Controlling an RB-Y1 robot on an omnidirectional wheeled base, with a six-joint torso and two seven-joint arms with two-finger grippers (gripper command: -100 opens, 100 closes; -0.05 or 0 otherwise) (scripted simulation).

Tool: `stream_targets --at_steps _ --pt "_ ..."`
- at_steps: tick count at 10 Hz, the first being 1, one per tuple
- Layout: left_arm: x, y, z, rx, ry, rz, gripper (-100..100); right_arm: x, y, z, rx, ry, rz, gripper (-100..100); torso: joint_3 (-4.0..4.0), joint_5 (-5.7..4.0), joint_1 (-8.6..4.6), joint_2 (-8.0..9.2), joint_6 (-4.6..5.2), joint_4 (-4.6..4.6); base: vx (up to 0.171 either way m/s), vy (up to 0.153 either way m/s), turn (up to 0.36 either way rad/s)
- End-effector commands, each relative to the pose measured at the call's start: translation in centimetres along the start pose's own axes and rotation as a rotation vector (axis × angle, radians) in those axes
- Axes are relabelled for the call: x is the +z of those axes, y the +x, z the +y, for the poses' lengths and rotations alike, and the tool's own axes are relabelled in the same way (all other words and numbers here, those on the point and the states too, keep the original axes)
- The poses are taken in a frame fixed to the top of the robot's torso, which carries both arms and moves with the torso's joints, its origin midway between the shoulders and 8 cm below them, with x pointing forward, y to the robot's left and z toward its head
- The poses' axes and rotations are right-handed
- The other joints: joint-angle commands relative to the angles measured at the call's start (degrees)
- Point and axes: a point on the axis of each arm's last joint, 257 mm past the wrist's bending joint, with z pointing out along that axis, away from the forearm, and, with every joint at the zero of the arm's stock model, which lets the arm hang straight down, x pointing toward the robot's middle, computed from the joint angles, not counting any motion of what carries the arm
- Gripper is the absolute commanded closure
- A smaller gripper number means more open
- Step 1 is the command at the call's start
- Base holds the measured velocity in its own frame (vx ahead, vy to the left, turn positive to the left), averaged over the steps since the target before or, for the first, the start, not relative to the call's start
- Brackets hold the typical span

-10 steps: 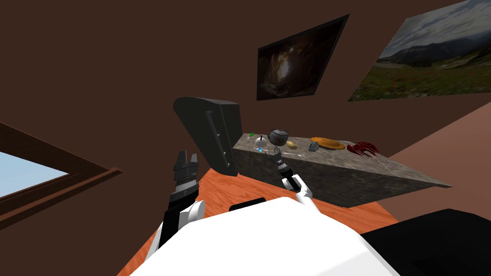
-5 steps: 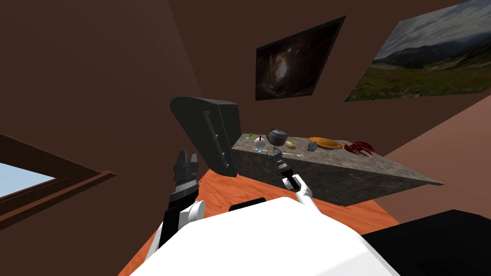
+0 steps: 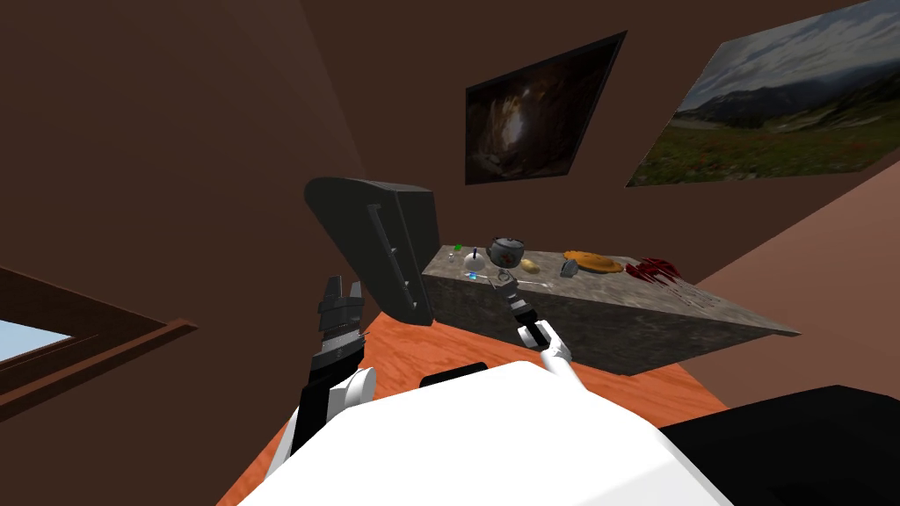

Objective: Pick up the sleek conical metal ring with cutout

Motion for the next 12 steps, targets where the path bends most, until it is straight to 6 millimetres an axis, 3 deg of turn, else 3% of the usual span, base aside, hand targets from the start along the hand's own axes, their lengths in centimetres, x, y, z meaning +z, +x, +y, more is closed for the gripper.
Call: stream_targets --at_steps 1,12 --pt "0.0 0.0 0.0 0.000 0.000 0.000 0 0.0 0.6 -0.2 -0.047 0.004 0.013 -100 0.00 0.00 0.00 0.00 0.00 0.00 0.017 -0.021 -0.034" --pt "0.0 0.0 0.0 0.000 0.000 0.000 0 -1.5 6.3 0.2 -0.281 0.041 0.181 -100 -0.03 -0.02 -0.08 -0.06 -0.02 -0.01 0.034 -0.036 -0.032"
